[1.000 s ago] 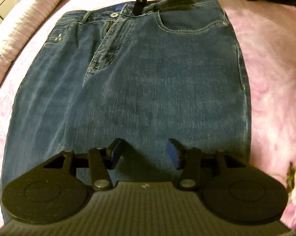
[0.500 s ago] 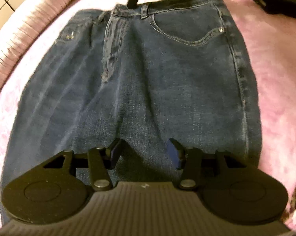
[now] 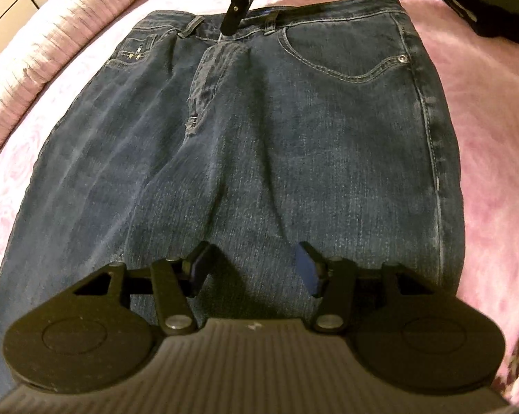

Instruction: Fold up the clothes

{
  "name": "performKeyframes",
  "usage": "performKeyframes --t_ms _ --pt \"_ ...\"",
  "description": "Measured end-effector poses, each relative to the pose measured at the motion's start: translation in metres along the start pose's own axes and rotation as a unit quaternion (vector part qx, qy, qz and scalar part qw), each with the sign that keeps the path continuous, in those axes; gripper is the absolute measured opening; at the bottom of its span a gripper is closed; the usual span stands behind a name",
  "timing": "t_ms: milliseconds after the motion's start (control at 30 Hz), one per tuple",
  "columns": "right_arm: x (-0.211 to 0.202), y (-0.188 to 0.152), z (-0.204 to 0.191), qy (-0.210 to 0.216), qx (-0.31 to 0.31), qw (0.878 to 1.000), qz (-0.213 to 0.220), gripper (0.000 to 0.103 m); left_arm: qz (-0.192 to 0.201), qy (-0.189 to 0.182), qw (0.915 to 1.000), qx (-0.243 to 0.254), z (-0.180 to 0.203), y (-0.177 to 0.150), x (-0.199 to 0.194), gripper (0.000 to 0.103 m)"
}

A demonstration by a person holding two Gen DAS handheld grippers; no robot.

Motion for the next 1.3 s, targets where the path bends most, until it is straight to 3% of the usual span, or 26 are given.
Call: performKeyframes --t_ms 33,133,200,333,467,667,800,900,1000,1300 --pt "0.002 0.0 0.0 0.006 0.002 1.0 0.002 0.033 -0.001 0.001 1.0 0.0 0.0 0.001 0.0 0.05" --pt "-0.001 -0.002 0.009 0.011 0.039 0.999 0.0 0.012 -0.001 0.002 1.0 0.002 -0.001 0.003 -0.001 0.05" --pt "-0.009 -0.002 0.007 0.007 0.044 0.999 -0.005 0.008 0.002 0.001 0.9999 0.011 -0.001 0.006 -0.003 0.049" --pt "-0.048 -0.009 -0.005 -0.012 0.026 0.999 0.02 0.003 0.021 -0.017 0.9991 0.031 0.006 0.016 -0.01 0.049" --pt "-0.037 -0.048 -0.002 -0.031 0.047 0.998 -0.009 0.003 0.015 -0.022 0.999 0.036 0.012 0.021 0.0 0.049" --pt "-0.039 -0.037 -0.011 -0.053 0.048 0.997 0.017 0.007 0.02 -0.001 0.9995 0.025 0.005 0.018 -0.01 0.049" --pt "-0.056 -0.029 -0.012 -0.089 0.043 0.994 0.04 0.032 -0.013 -0.003 0.9998 -0.015 0.0 -0.007 -0.017 0.05" --pt "-0.066 -0.028 -0.02 -0.109 0.05 0.992 0.047 0.039 -0.032 0.001 0.9989 -0.035 -0.004 -0.023 -0.023 0.05" --pt "-0.075 -0.034 -0.048 -0.114 0.041 0.991 0.054 0.042 -0.043 0.01 0.9974 -0.056 -0.006 -0.043 -0.039 0.05" --pt "-0.081 -0.091 -0.159 -0.126 -0.017 0.992 -0.006 0.049 -0.083 0.063 0.9868 -0.124 -0.01 -0.134 -0.123 0.052"
Point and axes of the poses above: each gripper's, at about its wrist camera, not at the fingertips, and x roughly the way its jaws point, z to its right, y to its top, the point moved 9 cm from there along x, roughly the way its jaws point, and after that the axes turned 6 degrees about -z, right-handed, at the moved point
